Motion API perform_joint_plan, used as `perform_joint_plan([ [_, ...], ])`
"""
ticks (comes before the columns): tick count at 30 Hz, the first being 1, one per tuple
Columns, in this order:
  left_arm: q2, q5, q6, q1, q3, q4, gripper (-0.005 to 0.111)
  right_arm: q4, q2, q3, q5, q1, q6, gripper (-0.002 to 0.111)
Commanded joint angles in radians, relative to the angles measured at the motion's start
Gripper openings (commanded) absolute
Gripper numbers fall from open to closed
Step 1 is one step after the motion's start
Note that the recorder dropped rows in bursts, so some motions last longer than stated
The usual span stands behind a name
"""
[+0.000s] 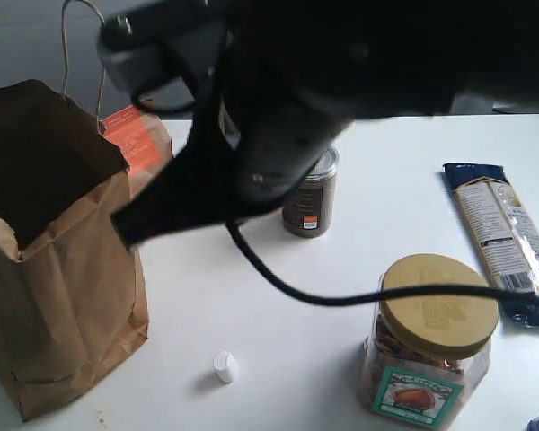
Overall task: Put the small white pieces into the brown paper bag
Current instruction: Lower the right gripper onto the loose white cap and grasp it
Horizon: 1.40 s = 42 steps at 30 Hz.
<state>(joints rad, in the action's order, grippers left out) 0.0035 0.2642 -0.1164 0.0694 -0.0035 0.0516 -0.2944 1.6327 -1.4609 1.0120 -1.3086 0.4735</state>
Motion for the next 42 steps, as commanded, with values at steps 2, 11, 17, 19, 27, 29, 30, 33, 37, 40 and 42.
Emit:
perform_joint_plan([
  [2, -0.003, -0.003, -0.004, -0.004, 0.004, -0.008, 0.0, 0.069, 0.003, 0.174, -0.168, 0.029, -0.002, 0.001],
  [11, -0.003, -0.003, -0.004, -0.004, 0.004, -0.008, 0.0, 0.15, 0.156, 0.239, -0.245, 0.043, -0.021, 0.058],
  [17, -0.003, -0.003, -0.004, -0.004, 0.004, -0.008, 0.0, 0.16, 0.254, 0.239, -0.31, 0.043, -0.027, 0.058],
  [19, -0.003, -0.003, -0.004, -0.004, 0.004, -0.008, 0.0, 0.163, 0.281, 0.239, -0.353, 0.043, -0.027, 0.058],
  [27, -0.003, -0.003, -0.004, -0.004, 0.004, -0.008, 0.0, 0.174, 0.355, 0.239, -0.357, 0.043, -0.031, 0.055],
  [29, -0.003, -0.003, -0.004, -0.004, 0.004, -0.008, 0.0, 0.174, 0.364, 0.239, -0.357, 0.043, -0.031, 0.052],
  [30, -0.003, -0.003, -0.004, -0.004, 0.004, -0.008, 0.0, 0.174, 0.372, 0.239, -0.357, 0.043, -0.033, 0.049],
  [33, -0.003, -0.003, -0.004, -0.004, 0.004, -0.008, 0.0, 0.17, 0.401, 0.239, -0.375, 0.043, -0.055, 0.037],
  [37, -0.003, -0.003, -0.004, -0.004, 0.004, -0.008, 0.0, 0.174, 0.407, 0.239, -0.378, 0.043, -0.055, 0.019],
  [40, -0.003, -0.003, -0.004, -0.004, 0.004, -0.008, 0.0, 0.174, 0.405, 0.239, -0.369, 0.043, -0.055, 0.007],
  [42, -0.003, -0.003, -0.004, -0.004, 0.004, -0.008, 0.0, 0.174, 0.394, 0.239, -0.36, 0.043, -0.056, 0.0],
])
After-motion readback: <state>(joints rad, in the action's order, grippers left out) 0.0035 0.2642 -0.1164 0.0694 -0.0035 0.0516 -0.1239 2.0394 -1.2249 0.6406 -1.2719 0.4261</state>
